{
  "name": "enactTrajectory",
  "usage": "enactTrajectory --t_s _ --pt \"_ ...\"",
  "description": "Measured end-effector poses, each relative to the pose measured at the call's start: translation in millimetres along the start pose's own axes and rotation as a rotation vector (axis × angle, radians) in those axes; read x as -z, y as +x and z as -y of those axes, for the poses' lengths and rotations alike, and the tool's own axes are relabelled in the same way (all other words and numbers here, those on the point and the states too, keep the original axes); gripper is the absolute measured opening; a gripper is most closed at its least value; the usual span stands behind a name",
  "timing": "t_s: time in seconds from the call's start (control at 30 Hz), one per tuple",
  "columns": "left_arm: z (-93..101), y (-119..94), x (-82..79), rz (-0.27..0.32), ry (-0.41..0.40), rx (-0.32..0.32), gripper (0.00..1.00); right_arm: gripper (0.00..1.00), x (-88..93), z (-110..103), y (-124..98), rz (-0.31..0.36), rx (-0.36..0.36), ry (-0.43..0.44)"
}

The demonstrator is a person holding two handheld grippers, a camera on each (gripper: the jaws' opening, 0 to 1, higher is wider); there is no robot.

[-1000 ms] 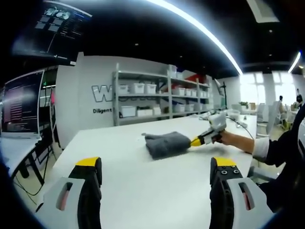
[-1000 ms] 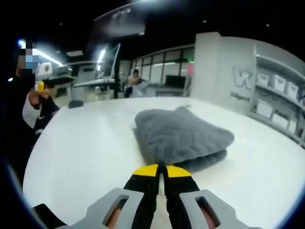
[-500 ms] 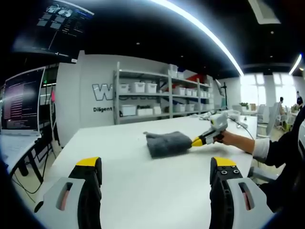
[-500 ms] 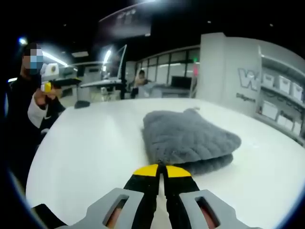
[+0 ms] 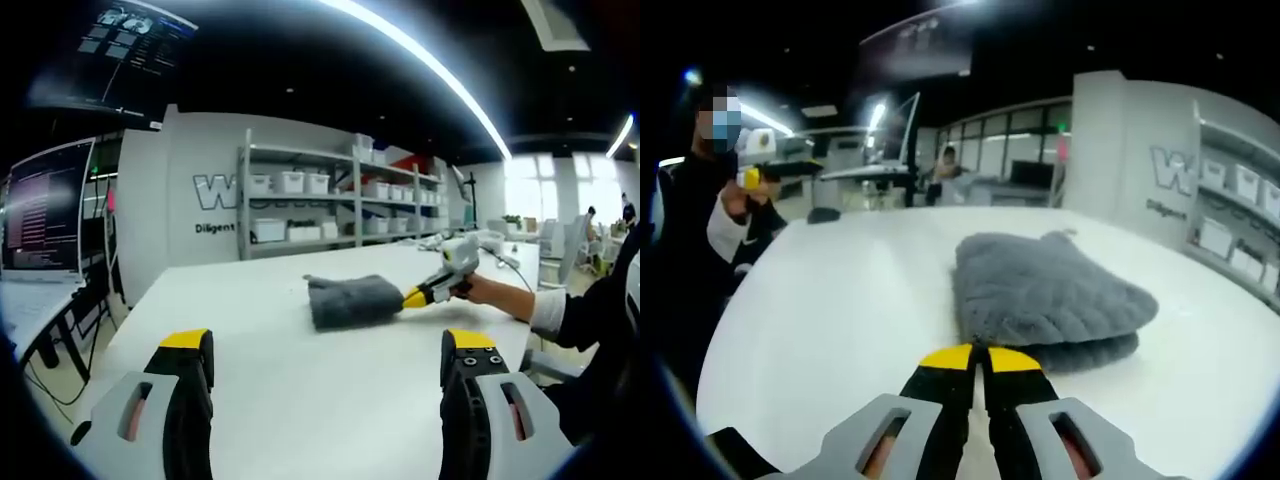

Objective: Open the folded towel by lifting each exposed corner and separating the folded layers until the towel lies flat within the target outline without major curled edges

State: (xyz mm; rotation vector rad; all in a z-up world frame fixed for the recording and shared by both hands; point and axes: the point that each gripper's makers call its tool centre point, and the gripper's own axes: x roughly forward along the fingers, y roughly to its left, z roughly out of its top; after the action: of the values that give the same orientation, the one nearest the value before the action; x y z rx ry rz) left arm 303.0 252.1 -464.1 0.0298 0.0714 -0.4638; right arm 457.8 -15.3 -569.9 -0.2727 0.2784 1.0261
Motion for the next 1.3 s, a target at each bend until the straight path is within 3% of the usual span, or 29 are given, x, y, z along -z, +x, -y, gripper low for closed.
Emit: enactTrajectory --t_s 1.3 --pt "0.5 3 4.2 -0.009 -0.004 0.014 0.92 0.0 -6.9 -36 4 0.023 -0.117 -0.064"
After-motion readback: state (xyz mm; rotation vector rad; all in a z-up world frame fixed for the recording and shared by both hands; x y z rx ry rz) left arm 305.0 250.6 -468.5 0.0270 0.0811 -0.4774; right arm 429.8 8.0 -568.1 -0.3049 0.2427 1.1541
